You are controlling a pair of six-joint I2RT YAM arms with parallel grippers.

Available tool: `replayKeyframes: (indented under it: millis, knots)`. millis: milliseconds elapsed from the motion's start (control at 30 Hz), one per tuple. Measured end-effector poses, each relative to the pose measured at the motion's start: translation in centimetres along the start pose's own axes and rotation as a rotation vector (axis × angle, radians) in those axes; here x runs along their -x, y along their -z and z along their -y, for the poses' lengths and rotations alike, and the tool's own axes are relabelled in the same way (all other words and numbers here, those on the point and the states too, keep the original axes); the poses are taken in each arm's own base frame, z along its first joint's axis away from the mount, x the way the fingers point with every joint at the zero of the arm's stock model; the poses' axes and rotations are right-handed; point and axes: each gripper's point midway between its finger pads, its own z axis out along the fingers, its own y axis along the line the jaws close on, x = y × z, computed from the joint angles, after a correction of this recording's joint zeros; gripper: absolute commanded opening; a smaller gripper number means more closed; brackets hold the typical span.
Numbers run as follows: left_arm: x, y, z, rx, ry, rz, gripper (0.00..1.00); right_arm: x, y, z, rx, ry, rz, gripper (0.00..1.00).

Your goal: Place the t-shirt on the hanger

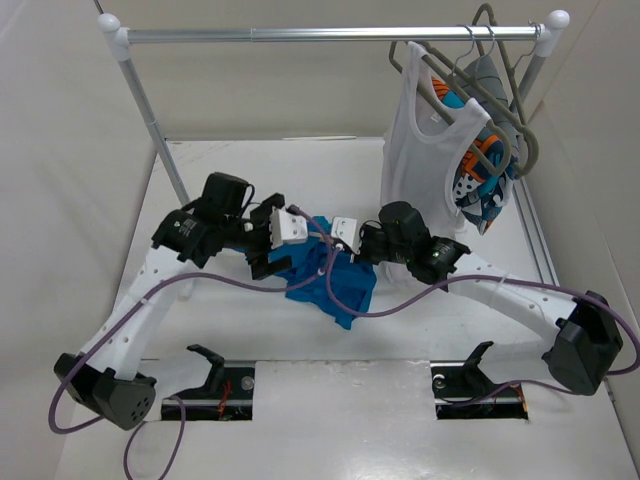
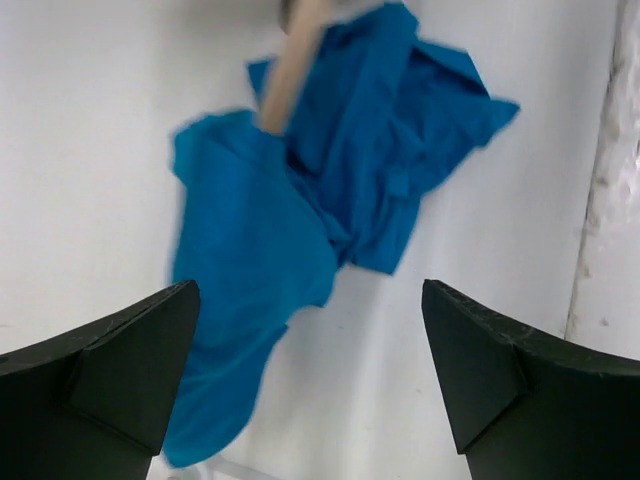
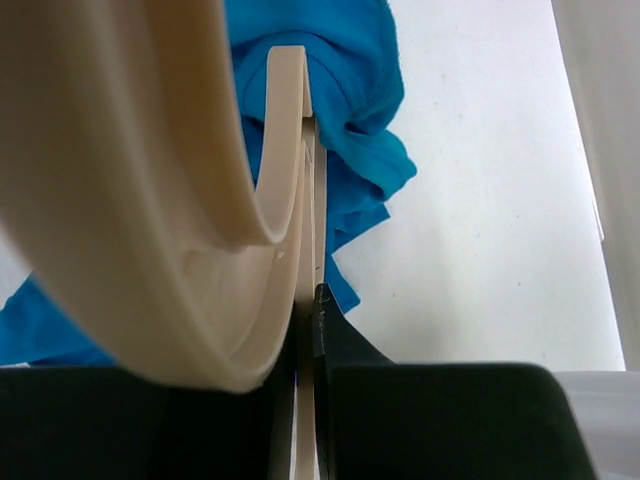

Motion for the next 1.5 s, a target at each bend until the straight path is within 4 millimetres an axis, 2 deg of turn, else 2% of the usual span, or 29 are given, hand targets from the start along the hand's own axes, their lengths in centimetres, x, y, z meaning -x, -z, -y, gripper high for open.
replayKeyframes:
  millis: [100,200,300,367,467,567,667,700,800,900,1033,1133,1200,1267,1300,1333,1500]
  knots:
    - [-3.9,-2.2,1.5,-0.029,0.000,-0.055,0.93,0.3,-0.1,-0.1,0.007,0.012,0.013,0.00]
    - [-5.8,-3.7,0.6,0.018,-0.004,-0.078,0.93,0.4,-0.1,-0.2,0.016,0.019,0.020,0.00]
    - [-5.0,-3.7,-1.9,0.125,-0.047,-0.060,0.93,0.4,0.0,-0.1,0.012,0.020,0.020,0.00]
    - [-4.4,-3.0,-3.5,0.195,-0.077,-0.037,0.93,0.7,0.2,-0.3,0.017,0.023,0.033,0.00]
    - [-4.4,-1.5,-5.1,0.272,-0.104,-0.030,0.93,1.0,0.7,-0.5,0.021,0.027,0.051,0.00]
    - [-5.0,-0.9,-5.2,0.299,-0.134,-0.041,0.94,1.5,0.7,-0.6,0.030,0.036,0.071,0.00]
    - [-5.4,-1.1,-4.7,0.285,-0.169,-0.042,0.94,1.7,0.6,-0.9,0.048,0.039,0.085,0.00]
    - [-5.5,-1.2,-4.6,0.278,-0.182,-0.046,0.92,1.8,0.6,-1.0,0.053,0.041,0.088,0.00]
    - [-6.5,-1.8,-4.6,0.252,-0.207,-0.080,0.69,1.9,0.6,-1.2,0.063,0.048,0.095,0.00]
    - [-9.1,-2.5,-4.6,0.188,-0.179,-0.155,0.53,2.0,0.6,-1.3,0.066,0.052,0.098,0.00]
    - [-14.1,-1.0,-5.7,0.162,-0.104,-0.260,0.42,2.3,0.9,-1.1,0.059,0.057,0.106,0.00]
    - [-16.0,0.5,-6.0,0.165,-0.091,-0.306,0.41,2.6,1.2,-1.0,0.051,0.061,0.116,0.00]
    - [-16.1,0.9,-5.8,0.152,-0.115,-0.308,0.48,2.8,1.4,-0.9,0.047,0.064,0.122,0.00]
    - [-15.5,0.9,-5.4,0.135,-0.148,-0.283,0.63,2.9,1.5,-0.9,0.046,0.067,0.123,0.00]
    - [-15.2,0.9,-5.2,0.125,-0.159,-0.268,0.75,2.9,1.5,-0.9,0.046,0.068,0.123,0.00]
    - [-14.5,1.0,-5.0,0.126,-0.178,-0.246,0.80,2.9,1.5,-0.8,0.046,0.071,0.123,0.00]
    - [-10.6,1.4,-3.9,0.138,-0.275,-0.122,0.92,2.9,1.3,-0.9,0.051,0.077,0.124,0.00]
